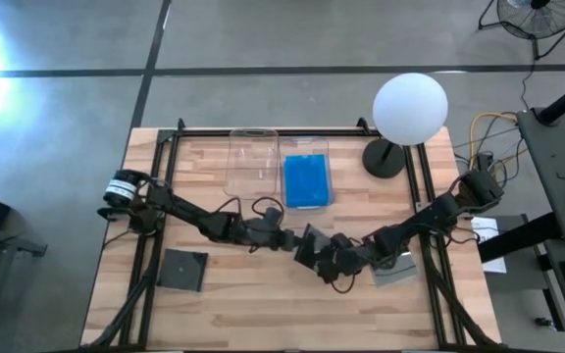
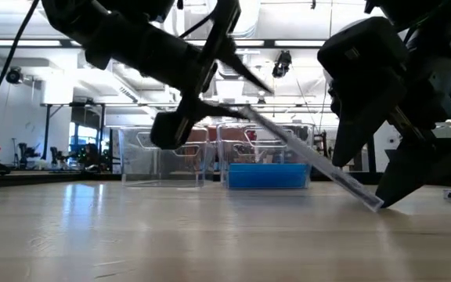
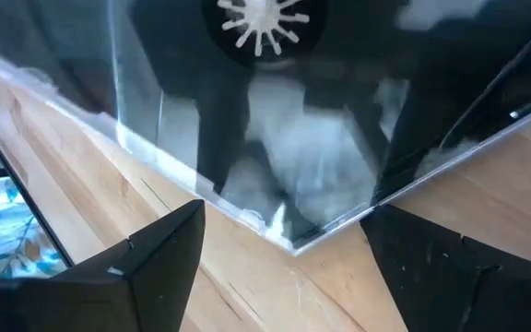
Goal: Pick & place jewel cases by type
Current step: Put the middle black CD case into the left transparent bin
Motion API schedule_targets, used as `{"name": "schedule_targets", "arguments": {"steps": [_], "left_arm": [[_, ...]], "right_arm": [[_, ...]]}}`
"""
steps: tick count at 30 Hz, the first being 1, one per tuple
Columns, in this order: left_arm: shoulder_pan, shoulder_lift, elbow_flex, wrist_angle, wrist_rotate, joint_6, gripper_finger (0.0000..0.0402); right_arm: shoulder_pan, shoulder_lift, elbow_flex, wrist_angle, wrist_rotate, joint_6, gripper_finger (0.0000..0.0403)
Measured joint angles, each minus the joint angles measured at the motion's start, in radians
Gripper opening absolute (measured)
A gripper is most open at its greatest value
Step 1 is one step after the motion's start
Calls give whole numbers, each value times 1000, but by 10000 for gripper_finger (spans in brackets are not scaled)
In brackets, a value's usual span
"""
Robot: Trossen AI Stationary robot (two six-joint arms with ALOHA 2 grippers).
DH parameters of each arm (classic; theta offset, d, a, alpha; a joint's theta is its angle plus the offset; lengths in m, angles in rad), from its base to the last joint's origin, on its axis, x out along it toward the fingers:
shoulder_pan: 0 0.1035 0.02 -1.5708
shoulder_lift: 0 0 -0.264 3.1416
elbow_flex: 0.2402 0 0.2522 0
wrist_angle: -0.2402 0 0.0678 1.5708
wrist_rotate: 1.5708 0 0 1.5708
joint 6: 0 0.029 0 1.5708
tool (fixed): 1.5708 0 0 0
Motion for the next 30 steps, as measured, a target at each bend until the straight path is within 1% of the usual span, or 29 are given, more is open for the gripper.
{"name": "schedule_targets", "arguments": {"steps": [4,10,19,22,27,30], "left_arm": [[0,2,3,85,17,0,151],[-6,6,17,68,50,19,151],[-5,5,16,69,46,18,151],[-5,5,17,24,65,34,151],[-4,5,39,-142,92,37,149],[-3,4,45,-150,107,49,137]], "right_arm": [[1,1,0,16,2,-4,293],[-6,3,6,56,35,-37,290],[-5,2,25,56,77,-55,291],[-1,2,25,55,73,-55,288],[11,1,25,55,67,-53,283],[20,1,24,54,65,-49,283]]}}
